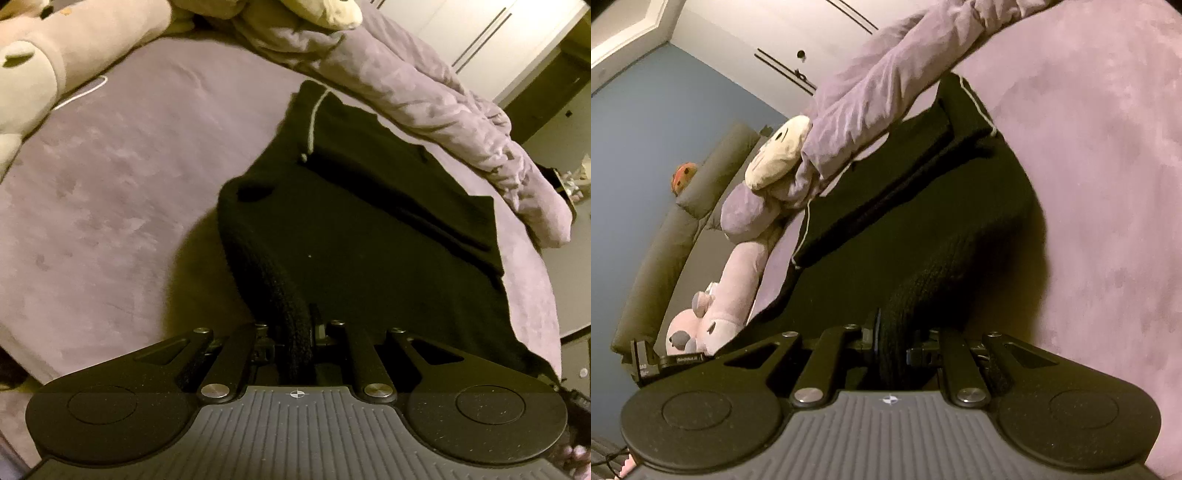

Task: Fold small clothes

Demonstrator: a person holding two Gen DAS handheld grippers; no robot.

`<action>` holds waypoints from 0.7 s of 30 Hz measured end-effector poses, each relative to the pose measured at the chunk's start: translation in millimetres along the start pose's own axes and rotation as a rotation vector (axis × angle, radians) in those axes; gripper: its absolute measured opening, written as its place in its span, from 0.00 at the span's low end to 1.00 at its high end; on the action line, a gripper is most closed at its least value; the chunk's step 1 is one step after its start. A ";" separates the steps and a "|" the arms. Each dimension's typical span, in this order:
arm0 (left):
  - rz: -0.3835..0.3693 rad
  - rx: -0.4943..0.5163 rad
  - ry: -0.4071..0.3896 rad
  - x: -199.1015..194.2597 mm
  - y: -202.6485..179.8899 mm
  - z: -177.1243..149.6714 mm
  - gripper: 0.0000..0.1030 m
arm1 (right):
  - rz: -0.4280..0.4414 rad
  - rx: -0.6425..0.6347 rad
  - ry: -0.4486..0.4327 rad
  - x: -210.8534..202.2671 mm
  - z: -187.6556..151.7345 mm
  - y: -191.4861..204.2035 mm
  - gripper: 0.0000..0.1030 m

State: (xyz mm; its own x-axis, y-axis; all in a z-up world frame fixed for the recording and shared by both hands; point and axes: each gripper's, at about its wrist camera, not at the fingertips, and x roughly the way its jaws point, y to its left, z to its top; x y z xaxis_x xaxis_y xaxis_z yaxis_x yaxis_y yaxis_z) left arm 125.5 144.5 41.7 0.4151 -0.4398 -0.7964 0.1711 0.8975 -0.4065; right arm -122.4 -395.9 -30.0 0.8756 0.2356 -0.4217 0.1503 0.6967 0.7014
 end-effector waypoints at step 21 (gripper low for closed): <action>-0.096 -0.053 -0.049 -10.9 2.2 48.8 0.10 | 0.041 -0.061 -0.095 26.9 44.1 18.8 0.10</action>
State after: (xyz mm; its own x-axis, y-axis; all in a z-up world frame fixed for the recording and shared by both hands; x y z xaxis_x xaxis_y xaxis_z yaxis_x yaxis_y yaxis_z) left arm 165.0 152.8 71.3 0.4426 -0.5201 -0.7305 0.1650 0.8480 -0.5037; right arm -75.9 -406.3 -2.9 0.9206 0.2012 -0.3347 0.0876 0.7287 0.6792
